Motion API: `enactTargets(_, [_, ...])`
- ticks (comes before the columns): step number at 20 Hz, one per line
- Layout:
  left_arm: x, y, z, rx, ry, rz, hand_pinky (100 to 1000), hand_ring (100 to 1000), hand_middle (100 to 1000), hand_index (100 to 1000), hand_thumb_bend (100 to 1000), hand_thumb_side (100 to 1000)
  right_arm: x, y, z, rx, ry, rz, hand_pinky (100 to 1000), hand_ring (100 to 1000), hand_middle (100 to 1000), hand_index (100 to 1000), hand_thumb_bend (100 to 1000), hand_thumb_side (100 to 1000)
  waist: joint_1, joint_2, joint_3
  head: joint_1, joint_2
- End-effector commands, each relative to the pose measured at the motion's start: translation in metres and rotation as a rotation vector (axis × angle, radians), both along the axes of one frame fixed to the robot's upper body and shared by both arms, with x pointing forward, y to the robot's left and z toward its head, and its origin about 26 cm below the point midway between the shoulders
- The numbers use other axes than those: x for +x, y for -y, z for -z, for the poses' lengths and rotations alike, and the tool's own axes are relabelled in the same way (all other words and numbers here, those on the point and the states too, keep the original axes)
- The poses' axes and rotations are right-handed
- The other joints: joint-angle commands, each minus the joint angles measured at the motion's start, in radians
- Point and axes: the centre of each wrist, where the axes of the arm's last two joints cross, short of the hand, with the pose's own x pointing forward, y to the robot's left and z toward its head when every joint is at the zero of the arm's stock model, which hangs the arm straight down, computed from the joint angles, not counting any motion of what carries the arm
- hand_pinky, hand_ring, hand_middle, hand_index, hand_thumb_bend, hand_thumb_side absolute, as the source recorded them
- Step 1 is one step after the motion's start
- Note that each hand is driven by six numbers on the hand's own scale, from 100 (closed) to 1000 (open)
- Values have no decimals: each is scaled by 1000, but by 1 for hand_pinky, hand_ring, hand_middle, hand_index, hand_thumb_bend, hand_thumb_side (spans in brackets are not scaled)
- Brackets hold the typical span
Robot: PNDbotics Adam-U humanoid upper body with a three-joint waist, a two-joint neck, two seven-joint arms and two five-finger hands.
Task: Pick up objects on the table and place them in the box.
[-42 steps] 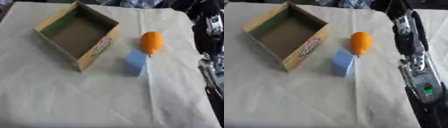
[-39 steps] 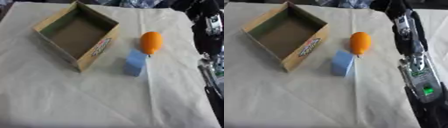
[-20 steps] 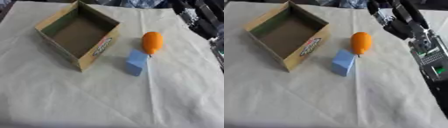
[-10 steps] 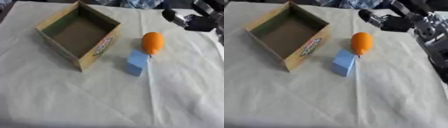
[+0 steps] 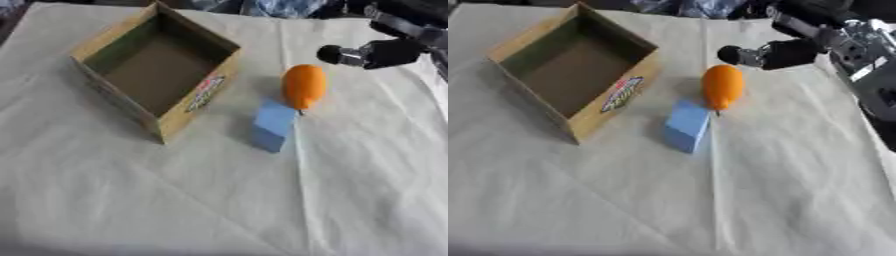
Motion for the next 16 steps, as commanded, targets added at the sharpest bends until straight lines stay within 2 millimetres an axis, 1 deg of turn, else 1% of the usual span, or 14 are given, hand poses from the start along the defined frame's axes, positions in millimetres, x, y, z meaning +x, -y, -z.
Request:
enactTargets(1, [-2, -2, -7, 30, 18, 2, 607, 810, 1000, 698, 318, 990, 2, 11, -13, -44, -38, 25, 908, 872, 827, 892, 586, 883, 3, -20, 2, -3, -8])
enactTargets(2, [-2, -2, -7, 31, 18, 2, 607, 810, 1000, 698, 318, 990, 4, 12, -13, -50, -56, 29, 907, 872, 827, 892, 593, 844, 3, -21, 2, -4, -8])
enactTargets(3, [-2, -2, -7, 31, 17, 3, 607, 810, 1000, 698, 318, 991, 6, 12, -13, -55, -73, 35, 907, 872, 828, 892, 597, 833, 3, -21, 2, -5, -8])
enactTargets(4, [-2, -2, -7, 31, 16, 4, 607, 810, 1000, 698, 317, 990, 8, 13, -13, -59, -89, 43, 907, 874, 829, 894, 587, 802, 4, -21, 2, -6, -9])
enactTargets(5, [-2, -2, -7, 31, 15, 4, 607, 810, 1000, 697, 317, 990, 10, 13, -12, -61, -104, 50, 908, 874, 832, 898, 615, 807, 4, -21, 3, -6, -10])
enactTargets(7, [-2, -2, -7, 31, 14, 6, 607, 810, 1000, 697, 317, 990, 13, 12, -12, -68, -129, 62, 911, 876, 834, 907, 652, 786, 4, -22, 4, -7, -10])
enactTargets(11, [-2, -2, -6, 31, 11, 8, 606, 811, 1000, 697, 314, 989, 17, 9, -12, -100, -137, 65, 912, 872, 826, 911, 694, 761, 4, -21, 5, -8, -9])
enactTargets(16, [-2, -1, -6, 32, 6, 11, 606, 811, 1000, 697, 313, 987, 21, 5, -10, -118, -129, 83, 899, 860, 813, 910, 721, 738, 4, -22, 7, -9, -11])
